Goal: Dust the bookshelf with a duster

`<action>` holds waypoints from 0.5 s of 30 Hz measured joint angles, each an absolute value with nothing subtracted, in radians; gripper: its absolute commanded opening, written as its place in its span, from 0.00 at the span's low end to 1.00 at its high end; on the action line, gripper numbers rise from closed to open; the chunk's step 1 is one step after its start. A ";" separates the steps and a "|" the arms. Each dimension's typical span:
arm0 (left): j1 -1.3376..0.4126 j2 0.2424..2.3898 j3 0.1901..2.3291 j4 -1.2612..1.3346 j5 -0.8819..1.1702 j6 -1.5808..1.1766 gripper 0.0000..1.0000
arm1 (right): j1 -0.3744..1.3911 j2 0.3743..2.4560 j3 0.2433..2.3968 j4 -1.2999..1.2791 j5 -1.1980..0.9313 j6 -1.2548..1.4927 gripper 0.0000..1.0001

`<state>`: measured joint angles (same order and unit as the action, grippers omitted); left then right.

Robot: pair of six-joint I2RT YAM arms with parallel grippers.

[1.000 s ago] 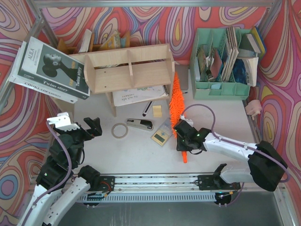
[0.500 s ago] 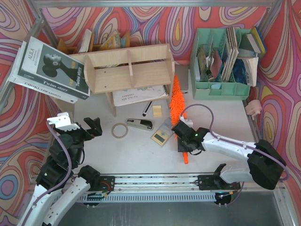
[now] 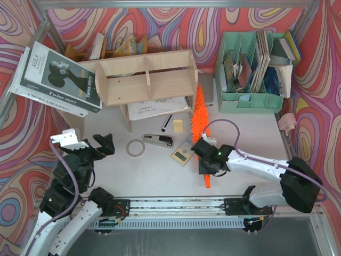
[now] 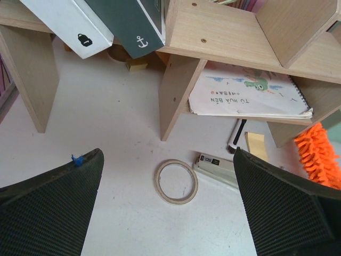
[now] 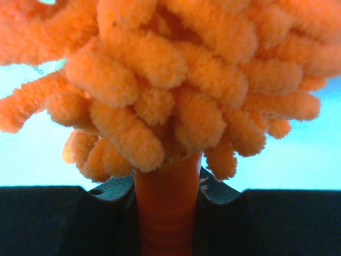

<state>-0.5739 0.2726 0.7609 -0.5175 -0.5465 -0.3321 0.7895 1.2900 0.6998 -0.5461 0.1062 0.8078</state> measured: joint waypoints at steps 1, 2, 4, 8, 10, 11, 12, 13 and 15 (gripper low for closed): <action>-0.574 0.270 0.761 -0.517 -0.546 -0.333 0.98 | 0.798 1.297 0.700 -0.553 0.104 0.819 0.00; -0.574 0.267 0.761 -0.517 -0.546 -0.333 0.98 | 0.805 1.303 0.700 -0.560 0.103 0.829 0.00; -0.574 0.262 0.761 -0.517 -0.546 -0.333 0.98 | 0.822 1.314 0.700 -0.574 0.103 0.847 0.00; -0.574 0.246 0.761 -0.517 -0.546 -0.333 0.98 | 0.839 1.346 0.700 -0.596 0.099 0.870 0.00; -0.574 0.234 0.761 -0.518 -0.547 -0.335 0.98 | 0.847 1.361 0.700 -0.605 0.098 0.877 0.00; -0.574 0.228 0.761 -0.518 -0.547 -0.337 0.98 | 0.850 1.361 0.700 -0.609 0.101 0.880 0.00; -0.574 0.223 0.761 -0.518 -0.548 -0.337 0.98 | 0.852 1.359 0.700 -0.614 0.107 0.884 0.00; -0.574 0.219 0.761 -0.518 -0.550 -0.337 0.98 | 0.853 1.349 0.700 -0.620 0.113 0.888 0.00; -0.573 0.215 0.761 -0.518 -0.553 -0.340 0.98 | 0.855 1.307 0.701 -0.641 0.131 0.892 0.00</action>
